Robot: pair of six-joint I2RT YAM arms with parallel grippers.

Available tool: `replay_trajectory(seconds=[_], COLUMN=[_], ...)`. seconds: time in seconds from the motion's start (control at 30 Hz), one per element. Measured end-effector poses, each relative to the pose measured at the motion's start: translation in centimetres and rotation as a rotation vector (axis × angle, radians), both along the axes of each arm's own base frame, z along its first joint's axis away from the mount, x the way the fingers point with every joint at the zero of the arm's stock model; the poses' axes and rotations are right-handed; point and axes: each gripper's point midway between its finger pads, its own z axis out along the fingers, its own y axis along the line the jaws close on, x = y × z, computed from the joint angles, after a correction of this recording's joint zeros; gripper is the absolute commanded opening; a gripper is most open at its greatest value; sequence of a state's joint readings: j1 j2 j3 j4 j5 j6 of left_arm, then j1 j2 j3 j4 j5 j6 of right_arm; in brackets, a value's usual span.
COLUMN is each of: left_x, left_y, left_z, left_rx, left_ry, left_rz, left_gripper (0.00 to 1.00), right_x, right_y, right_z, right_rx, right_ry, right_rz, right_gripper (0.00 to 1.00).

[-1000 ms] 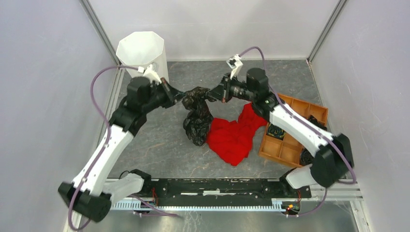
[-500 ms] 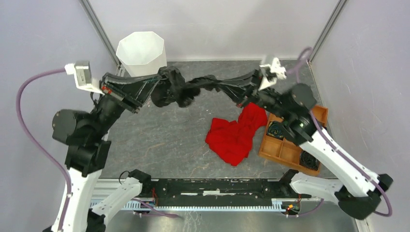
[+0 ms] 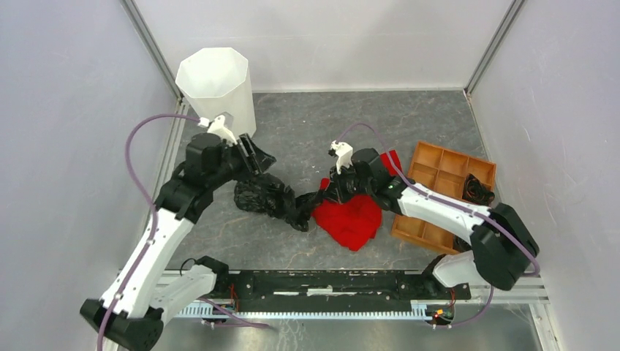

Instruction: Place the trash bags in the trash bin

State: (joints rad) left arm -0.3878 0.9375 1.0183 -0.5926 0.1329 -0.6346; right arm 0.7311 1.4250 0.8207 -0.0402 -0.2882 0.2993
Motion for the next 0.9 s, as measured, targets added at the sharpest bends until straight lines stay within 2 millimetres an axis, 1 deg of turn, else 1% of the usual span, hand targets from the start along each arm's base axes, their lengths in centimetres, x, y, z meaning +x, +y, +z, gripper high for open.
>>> replay_trajectory(seconds=[0.03,0.1,0.13,0.2,0.23,0.27,0.33,0.37,0.4,0.47,0.5,0.53,0.57,0.63,0.67,0.7,0.73,0.77,0.83,0.9], left_x=[-0.1,-0.5,-0.8,-1.3,-1.6,-1.8,-2.5,-3.0,-3.5,-4.7,-5.2,-5.6,-5.7,-5.5,-5.4,-5.3,-5.2,-5.2,-5.1,-5.0], left_y=[0.1,0.3,0.4,0.4,0.1,-0.1,-0.7,-0.9,-1.0,-1.1,-1.1,-1.0,-1.0,-1.1,-1.2,-1.2,-1.3,-1.3,-1.6,-1.9], left_z=[1.6,3.5,3.9,3.5,2.7,1.3,-2.6,-4.7,-7.0,-10.4,-11.3,-12.0,-12.2,-12.0,-11.9,-11.7,-11.7,-11.6,-11.5,-11.6], left_rx=[-0.013,-0.032,-0.04,-0.05,-0.059,-0.064,-0.075,-0.081,-0.083,-0.084,-0.086,-0.086,-0.088,-0.097,-0.101,-0.104,-0.106,-0.109,-0.122,-0.131], left_ry=[-0.046,-0.106,-0.122,-0.127,-0.119,-0.092,0.001,0.058,0.123,0.226,0.259,0.279,0.287,0.28,0.27,0.263,0.259,0.258,0.26,0.261], left_rz=[0.0,-0.001,-0.003,-0.013,-0.028,-0.037,-0.06,-0.066,-0.068,-0.072,-0.071,-0.071,-0.069,-0.066,-0.067,-0.067,-0.068,-0.068,-0.078,-0.089], left_gripper=[0.7,0.71,0.71,0.71,0.71,0.69,0.65,0.64,0.63,0.61,0.61,0.61,0.61,0.63,0.67,0.75,0.83,0.87,0.88,0.85], right_x=[0.1,0.3,0.3,-0.3,-1.0,-1.5,-2.6,-2.8,-2.8,-2.6,-2.5,-2.3,-2.2,-2.0,-1.9,-2.0,-2.1,-2.3,-2.8,-3.4], right_y=[0.1,0.5,0.7,0.8,0.5,0.1,-0.9,-1.3,-1.6,-1.9,-2.2,-2.6,-2.9,-3.3,-3.6,-3.7,-3.9,-3.9,-3.5,-2.3], right_z=[1.1,2.8,3.3,2.8,1.6,0.5,-1.6,-2.2,-2.4,-2.3,-2.3,-2.1,-2.0,-1.5,-1.2,-0.8,-0.2,0.3,1.9,3.7], right_rx=[0.023,0.073,0.104,0.136,0.133,0.119,0.08,0.062,0.046,0.03,0.018,-0.008,-0.028,-0.062,-0.084,-0.095,-0.115,-0.122,-0.121,-0.088], right_ry=[-0.026,-0.06,-0.071,-0.061,-0.034,-0.008,0.042,0.055,0.056,0.037,0.025,0.004,-0.016,-0.057,-0.093,-0.117,-0.161,-0.187,-0.258,-0.314], right_rz=[0.0,0.006,0.012,0.019,0.019,0.018,0.01,0.004,-0.003,-0.013,-0.015,-0.014,-0.008,0.016,0.041,0.06,0.095,0.118,0.18,0.24], right_gripper=[0.01,0.0,0.0,0.01,0.03,0.08,0.18,0.21,0.25,0.35,0.41,0.46,0.54,0.68,0.75,0.8,0.83,0.89,0.96,0.97])
